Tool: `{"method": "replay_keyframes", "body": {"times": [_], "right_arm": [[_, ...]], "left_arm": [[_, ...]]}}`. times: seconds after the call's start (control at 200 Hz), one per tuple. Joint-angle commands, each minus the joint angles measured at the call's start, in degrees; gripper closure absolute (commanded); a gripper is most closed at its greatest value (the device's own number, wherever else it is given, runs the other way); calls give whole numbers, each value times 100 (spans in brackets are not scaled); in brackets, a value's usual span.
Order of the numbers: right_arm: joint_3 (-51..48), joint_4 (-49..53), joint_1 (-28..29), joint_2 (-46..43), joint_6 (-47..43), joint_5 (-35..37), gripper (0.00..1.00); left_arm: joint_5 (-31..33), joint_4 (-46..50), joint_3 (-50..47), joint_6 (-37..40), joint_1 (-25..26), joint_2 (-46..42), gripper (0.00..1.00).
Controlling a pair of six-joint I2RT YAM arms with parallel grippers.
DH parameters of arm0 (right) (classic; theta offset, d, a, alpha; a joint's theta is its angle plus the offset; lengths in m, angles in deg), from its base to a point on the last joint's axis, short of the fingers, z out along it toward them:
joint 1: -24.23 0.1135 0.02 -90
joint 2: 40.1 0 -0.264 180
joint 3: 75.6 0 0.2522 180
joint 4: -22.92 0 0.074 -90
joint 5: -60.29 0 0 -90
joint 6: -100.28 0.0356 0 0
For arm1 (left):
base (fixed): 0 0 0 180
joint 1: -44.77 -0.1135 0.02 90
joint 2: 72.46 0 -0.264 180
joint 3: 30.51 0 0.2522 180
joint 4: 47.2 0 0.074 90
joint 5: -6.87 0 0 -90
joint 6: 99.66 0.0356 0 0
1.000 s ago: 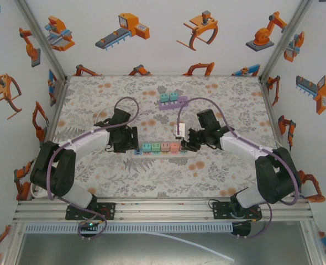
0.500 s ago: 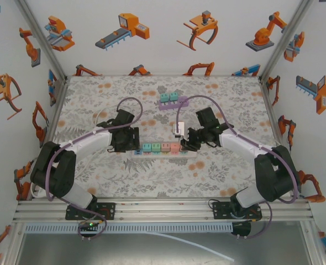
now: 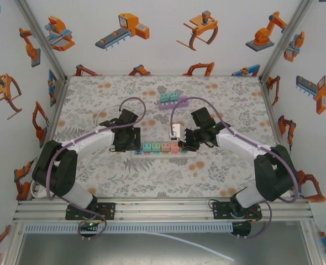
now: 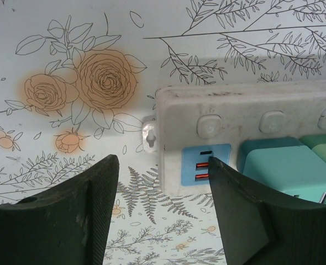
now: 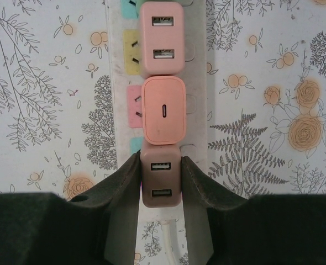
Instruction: Pull the plug off the socket
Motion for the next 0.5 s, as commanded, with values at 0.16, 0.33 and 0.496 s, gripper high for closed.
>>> {"method": "replay_keyframes", "body": {"times": [0.16, 0.33, 0.496], "right_arm": [[486, 114, 108, -51, 51, -209, 97], [448, -122, 108, -27, 170, -288, 97], [449, -49, 108, -2, 165, -292, 97]], "left_arm": [[424, 380, -257, 41, 201, 638, 38], [424, 378, -184, 35, 216, 737, 37], [461, 409, -184, -26, 284, 662, 37]]}}
